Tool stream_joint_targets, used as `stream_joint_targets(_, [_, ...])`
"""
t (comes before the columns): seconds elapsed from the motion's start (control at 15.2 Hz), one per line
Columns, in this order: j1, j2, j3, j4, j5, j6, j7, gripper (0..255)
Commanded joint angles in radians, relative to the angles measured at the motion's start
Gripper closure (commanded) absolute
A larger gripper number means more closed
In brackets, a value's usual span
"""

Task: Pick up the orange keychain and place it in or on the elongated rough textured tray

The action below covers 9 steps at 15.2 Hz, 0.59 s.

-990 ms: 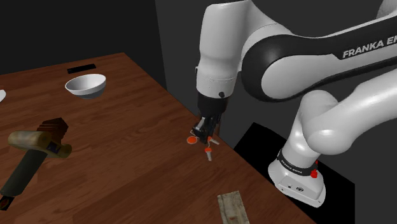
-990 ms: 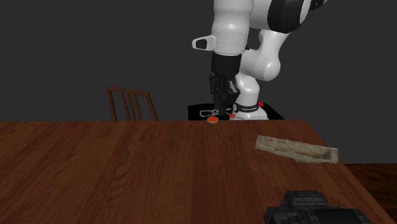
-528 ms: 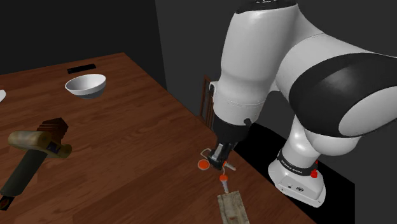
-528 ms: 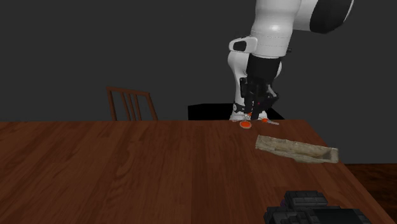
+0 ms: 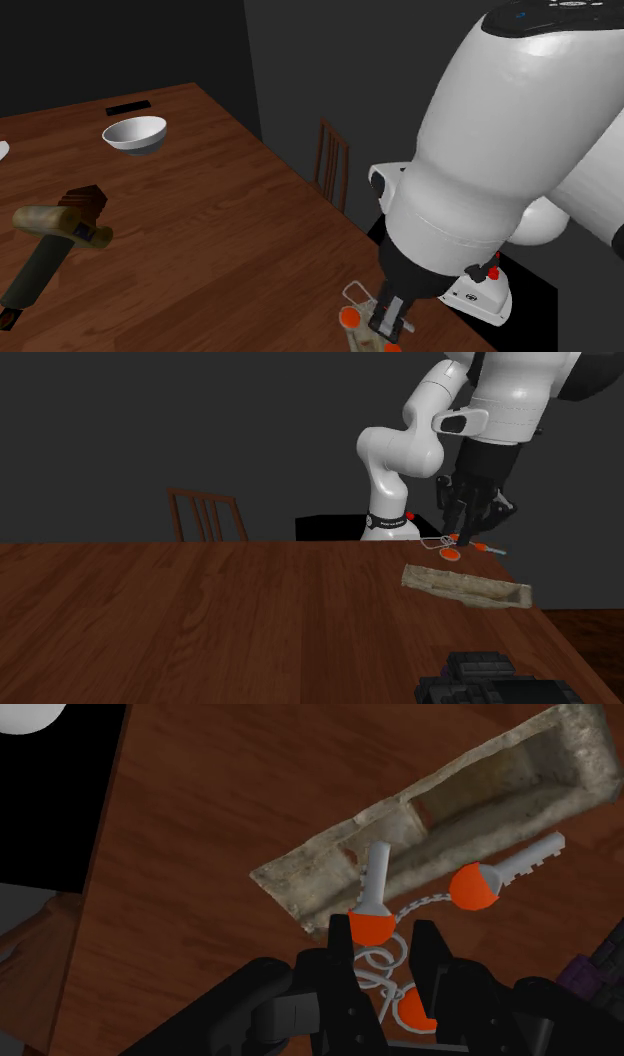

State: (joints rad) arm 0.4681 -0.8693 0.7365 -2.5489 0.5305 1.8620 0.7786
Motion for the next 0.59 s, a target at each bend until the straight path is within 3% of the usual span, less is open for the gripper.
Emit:
stream_joint_targets(0.0, [0.018, 0.003, 0.052, 0.035, 0.028, -0.013, 0.066, 255])
stream_joint_targets(0.53, [0.022, 0.026, 0.117, -0.045, 0.076, 0.094, 0.058, 255])
